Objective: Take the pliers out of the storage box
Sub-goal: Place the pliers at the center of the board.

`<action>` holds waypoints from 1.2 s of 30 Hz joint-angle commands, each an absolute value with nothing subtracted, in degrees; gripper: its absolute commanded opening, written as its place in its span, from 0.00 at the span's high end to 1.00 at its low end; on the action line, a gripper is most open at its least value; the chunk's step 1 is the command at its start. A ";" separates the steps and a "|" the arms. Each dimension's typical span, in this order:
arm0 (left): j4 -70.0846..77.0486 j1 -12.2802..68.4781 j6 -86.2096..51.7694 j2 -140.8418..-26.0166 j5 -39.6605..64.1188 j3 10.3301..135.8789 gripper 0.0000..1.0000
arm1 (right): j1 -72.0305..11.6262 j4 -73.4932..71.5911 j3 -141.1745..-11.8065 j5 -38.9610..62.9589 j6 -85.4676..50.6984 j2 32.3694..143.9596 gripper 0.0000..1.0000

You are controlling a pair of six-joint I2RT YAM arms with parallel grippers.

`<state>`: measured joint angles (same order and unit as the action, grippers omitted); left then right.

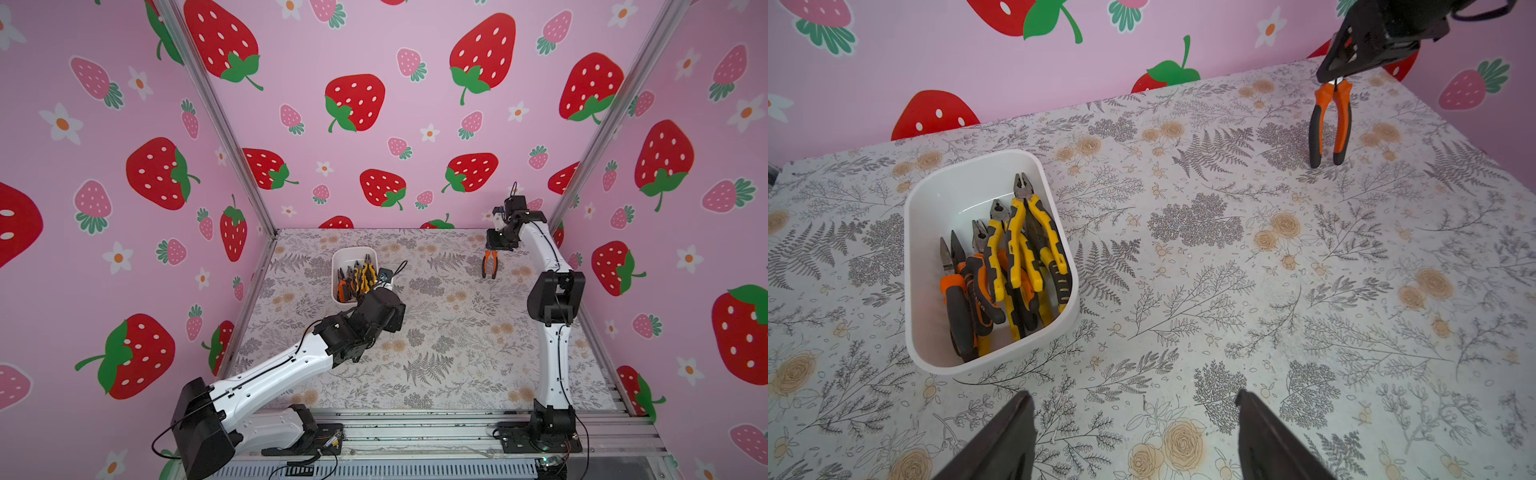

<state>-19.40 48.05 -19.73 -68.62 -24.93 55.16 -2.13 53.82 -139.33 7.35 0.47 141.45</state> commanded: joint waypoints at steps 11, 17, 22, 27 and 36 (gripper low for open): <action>-16.44 45.53 -21.09 -72.32 -16.98 55.19 0.27 | -0.15 45.18 -125.88 14.85 25.99 138.31 1.00; -16.44 45.35 -20.86 -73.58 -15.96 55.95 0.27 | 0.28 46.14 -129.19 15.84 26.37 141.72 1.00; -16.35 45.00 -21.19 -74.50 -15.11 56.33 0.28 | 2.28 47.03 -131.58 18.45 20.51 143.08 1.00; -16.00 44.94 -21.45 -75.15 -14.51 56.10 0.29 | 4.02 42.71 -123.61 23.39 19.44 136.63 1.00; -15.97 44.61 -23.43 -73.39 -13.65 54.76 0.29 | 4.22 39.86 -113.97 23.68 19.53 127.30 1.00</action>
<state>-16.49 44.91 -22.22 -74.67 -14.46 54.61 3.95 40.21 -114.67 23.18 18.39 130.34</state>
